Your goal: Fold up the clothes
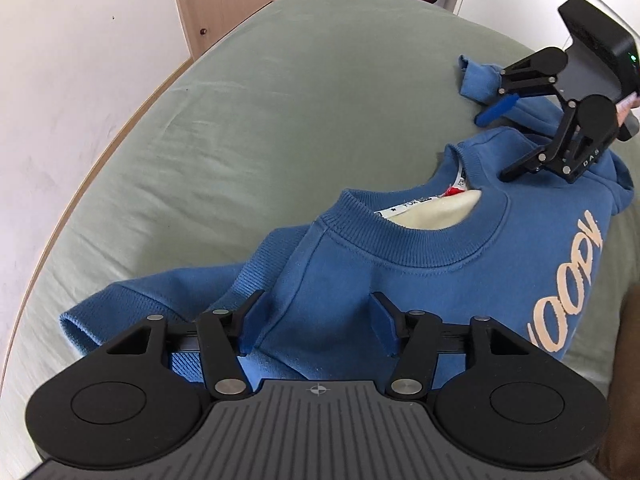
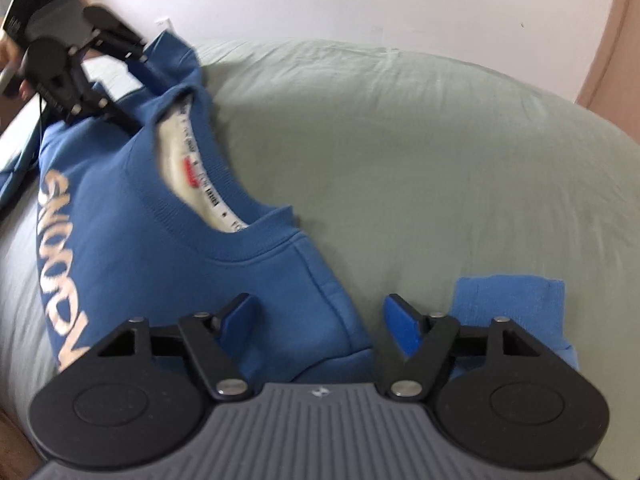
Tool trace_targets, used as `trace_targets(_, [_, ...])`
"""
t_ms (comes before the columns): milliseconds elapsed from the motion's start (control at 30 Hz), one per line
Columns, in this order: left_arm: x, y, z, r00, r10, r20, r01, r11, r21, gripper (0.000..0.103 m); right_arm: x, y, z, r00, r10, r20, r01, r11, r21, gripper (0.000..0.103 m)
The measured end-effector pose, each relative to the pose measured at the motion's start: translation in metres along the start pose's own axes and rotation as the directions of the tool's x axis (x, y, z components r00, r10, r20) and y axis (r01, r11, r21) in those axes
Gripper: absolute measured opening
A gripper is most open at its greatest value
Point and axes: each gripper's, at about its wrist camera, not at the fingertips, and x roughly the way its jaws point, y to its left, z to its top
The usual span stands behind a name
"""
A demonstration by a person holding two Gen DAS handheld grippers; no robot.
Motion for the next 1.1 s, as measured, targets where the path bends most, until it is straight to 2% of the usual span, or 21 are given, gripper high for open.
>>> trace_targets(33, [0.0, -0.002, -0.001, 1.0, 0.007, 0.003, -0.007, 1.0, 0.001, 0.055, -0.001, 0.002, 0.0, 1.0, 0.003, 0.0, -0.003, 1.0, 0.001, 0.057])
trace_targets(167, [-0.001, -0.006, -0.003, 0.999, 0.029, 0.016, -0.029, 1.0, 0.008, 0.052, -0.001, 0.011, 0.002, 1.0, -0.019, 0.009, 0.019, 1.0, -0.002, 0.049])
trace_targets(200, [-0.002, -0.007, -0.004, 0.999, 0.034, 0.02, -0.035, 0.999, 0.011, 0.05, -0.002, 0.013, 0.003, 0.999, -0.028, 0.015, 0.028, 1.0, 0.001, 0.04])
trace_targets(267, [-0.004, -0.01, -0.005, 0.999, 0.042, 0.015, -0.042, 0.999, 0.023, 0.031, -0.004, 0.015, 0.005, 0.999, -0.044, 0.021, 0.044, 0.999, 0.009, 0.024])
trace_targets(300, [-0.006, -0.012, -0.006, 0.999, 0.047, 0.01, -0.047, 0.998, 0.035, 0.026, -0.007, 0.015, 0.004, 0.999, -0.048, 0.024, 0.048, 0.999, 0.014, 0.018])
trace_targets(333, [-0.009, -0.014, -0.006, 0.999, 0.05, 0.013, -0.051, 0.998, 0.039, 0.019, -0.01, 0.014, 0.004, 0.998, -0.051, 0.028, 0.051, 0.999, 0.018, 0.013])
trace_targets(400, [-0.017, -0.019, -0.008, 0.998, 0.058, 0.02, -0.058, 0.997, 0.048, 0.015, -0.021, 0.017, 0.002, 0.997, -0.06, 0.053, 0.059, 0.998, 0.018, 0.012])
trace_targets(533, [-0.026, -0.023, -0.017, 0.998, 0.053, 0.021, -0.054, 0.997, 0.059, 0.019, -0.028, 0.02, 0.002, 0.997, -0.032, 0.073, 0.031, 0.999, 0.011, 0.013])
trace_targets(567, [-0.024, -0.024, -0.02, 0.998, 0.06, 0.021, -0.061, 0.996, 0.065, 0.027, -0.028, 0.02, 0.0, 0.997, -0.03, 0.068, 0.03, 1.0, 0.006, 0.013])
trace_targets(600, [-0.021, -0.022, -0.022, 0.997, 0.079, 0.025, -0.081, 0.994, 0.069, 0.031, -0.027, 0.017, -0.001, 0.998, -0.028, 0.062, 0.027, 1.0, 0.014, 0.014])
trace_targets(667, [-0.021, -0.015, -0.023, 0.993, 0.107, 0.04, -0.109, 0.993, 0.044, 0.047, -0.022, 0.016, 0.001, 0.998, -0.031, 0.058, 0.03, 0.999, 0.021, 0.019])
trace_targets(767, [-0.022, -0.001, -0.023, 0.996, 0.077, 0.041, -0.076, 0.997, -0.026, 0.053, -0.014, 0.014, 0.005, 0.998, -0.034, 0.044, 0.033, 0.999, 0.023, 0.027])
trace_targets(933, [-0.007, 0.017, -0.021, 1.0, -0.005, 0.019, 0.006, 0.998, -0.056, 0.058, -0.005, -0.002, 0.008, 0.999, -0.034, 0.018, 0.033, 0.998, 0.058, 0.057])
trace_targets(1067, [0.006, 0.024, -0.019, 0.997, -0.067, 0.027, 0.07, 0.989, -0.127, 0.078, -0.003, -0.007, -0.001, 1.0, 0.003, 0.028, -0.005, 0.996, 0.091, 0.059])
trace_targets(1100, [0.008, 0.023, -0.017, 0.997, -0.071, 0.034, 0.075, 0.989, -0.129, 0.078, -0.002, -0.008, -0.003, 0.999, 0.01, 0.036, -0.014, 0.995, 0.095, 0.059])
